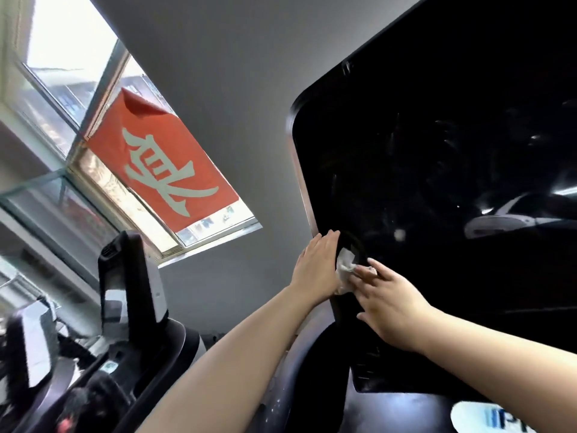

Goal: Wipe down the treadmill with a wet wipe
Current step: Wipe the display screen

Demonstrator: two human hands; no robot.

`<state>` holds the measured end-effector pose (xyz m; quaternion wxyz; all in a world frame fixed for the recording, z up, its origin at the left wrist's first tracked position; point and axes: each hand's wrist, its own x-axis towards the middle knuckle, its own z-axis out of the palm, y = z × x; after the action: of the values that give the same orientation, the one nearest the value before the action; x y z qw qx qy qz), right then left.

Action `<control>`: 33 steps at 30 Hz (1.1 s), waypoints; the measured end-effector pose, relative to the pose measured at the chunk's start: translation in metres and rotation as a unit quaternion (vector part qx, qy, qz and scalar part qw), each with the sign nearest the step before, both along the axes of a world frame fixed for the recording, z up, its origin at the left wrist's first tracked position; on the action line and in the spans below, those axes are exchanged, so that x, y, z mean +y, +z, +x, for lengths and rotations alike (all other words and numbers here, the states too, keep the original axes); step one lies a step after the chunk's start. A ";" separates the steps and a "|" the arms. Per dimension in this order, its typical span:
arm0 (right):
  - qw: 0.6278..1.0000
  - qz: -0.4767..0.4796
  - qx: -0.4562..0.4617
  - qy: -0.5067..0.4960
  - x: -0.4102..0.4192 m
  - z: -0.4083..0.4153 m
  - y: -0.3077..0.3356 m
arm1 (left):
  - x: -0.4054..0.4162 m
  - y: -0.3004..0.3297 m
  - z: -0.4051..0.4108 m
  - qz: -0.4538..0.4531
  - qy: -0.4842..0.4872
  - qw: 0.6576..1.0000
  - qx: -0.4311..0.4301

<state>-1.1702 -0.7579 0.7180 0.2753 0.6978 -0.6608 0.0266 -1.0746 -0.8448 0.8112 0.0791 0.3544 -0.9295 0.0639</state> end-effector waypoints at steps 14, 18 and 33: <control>0.994 0.073 0.045 0.061 0.012 0.001 0.009 | 0.006 0.012 -0.019 0.007 0.080 0.997 0.015; 0.998 0.058 0.028 0.018 0.019 -0.029 0.015 | -0.005 0.011 -0.019 -0.017 0.076 0.996 0.051; 0.996 0.050 -0.012 0.077 0.079 -0.051 -0.053 | 0.000 -0.030 0.015 -0.011 -0.039 0.999 -0.007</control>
<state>-1.2216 -0.6787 0.6655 0.2293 0.7588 -0.6092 0.0233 -1.0600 -0.8444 0.7812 0.0787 0.3169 -0.9423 0.0732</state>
